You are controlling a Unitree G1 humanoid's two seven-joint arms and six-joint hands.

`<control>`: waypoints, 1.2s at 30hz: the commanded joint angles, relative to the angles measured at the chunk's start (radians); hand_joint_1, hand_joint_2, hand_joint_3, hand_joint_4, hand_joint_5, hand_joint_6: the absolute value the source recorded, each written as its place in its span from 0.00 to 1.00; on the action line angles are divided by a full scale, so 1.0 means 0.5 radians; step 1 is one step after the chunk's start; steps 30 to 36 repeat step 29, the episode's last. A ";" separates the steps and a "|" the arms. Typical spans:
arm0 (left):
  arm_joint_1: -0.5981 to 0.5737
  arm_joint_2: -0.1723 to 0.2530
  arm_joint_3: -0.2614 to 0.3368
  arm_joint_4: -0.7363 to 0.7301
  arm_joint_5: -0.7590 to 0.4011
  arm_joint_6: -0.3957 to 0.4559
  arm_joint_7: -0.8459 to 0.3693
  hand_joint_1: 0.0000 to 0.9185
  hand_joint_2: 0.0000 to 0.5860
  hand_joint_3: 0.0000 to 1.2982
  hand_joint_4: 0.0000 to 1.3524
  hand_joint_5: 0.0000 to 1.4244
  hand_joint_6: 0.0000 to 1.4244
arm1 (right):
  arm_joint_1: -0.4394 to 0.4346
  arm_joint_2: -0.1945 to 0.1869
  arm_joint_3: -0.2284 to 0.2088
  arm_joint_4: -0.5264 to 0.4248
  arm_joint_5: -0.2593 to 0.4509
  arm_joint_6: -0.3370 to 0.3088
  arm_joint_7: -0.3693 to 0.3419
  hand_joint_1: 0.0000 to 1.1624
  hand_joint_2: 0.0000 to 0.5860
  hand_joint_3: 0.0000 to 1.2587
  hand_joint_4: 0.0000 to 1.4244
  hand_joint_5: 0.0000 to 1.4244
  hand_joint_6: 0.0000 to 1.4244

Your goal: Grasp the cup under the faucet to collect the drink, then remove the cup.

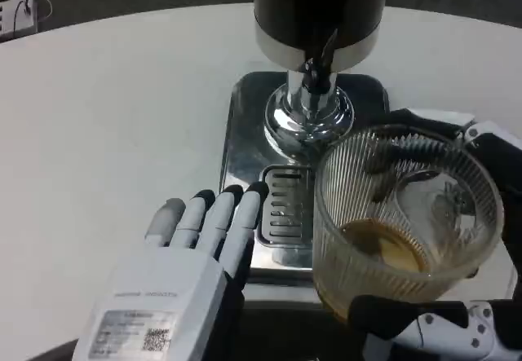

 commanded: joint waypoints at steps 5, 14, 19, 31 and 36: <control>0.001 -0.026 0.015 0.038 0.022 0.002 0.019 0.00 0.09 0.00 0.00 0.00 0.00 | -0.005 -0.022 0.045 -0.010 -0.018 -0.112 0.032 1.00 0.22 0.66 0.71 0.85 1.00; 0.026 -0.046 0.011 0.041 0.017 -0.003 0.040 0.00 0.09 0.00 0.00 0.00 0.00 | 0.002 -0.024 0.050 -0.006 -0.036 -0.111 0.047 1.00 0.21 0.66 0.71 0.85 1.00; 0.042 -0.059 0.007 0.039 0.019 -0.003 0.049 0.00 0.09 0.00 0.00 0.00 0.00 | 0.016 -0.026 0.053 -0.019 -0.038 -0.102 0.052 1.00 0.20 0.66 0.71 0.85 1.00; 0.057 -0.067 -0.001 0.032 0.023 -0.006 0.053 0.00 0.09 0.00 0.00 0.00 0.00 | 0.036 -0.020 0.063 -0.040 -0.046 -0.098 0.048 1.00 0.20 0.66 0.71 0.85 1.00; 0.057 -0.067 -0.001 0.032 0.023 -0.006 0.053 0.00 0.09 0.00 0.00 0.00 0.00 | 0.036 -0.020 0.063 -0.040 -0.046 -0.098 0.048 1.00 0.20 0.66 0.71 0.85 1.00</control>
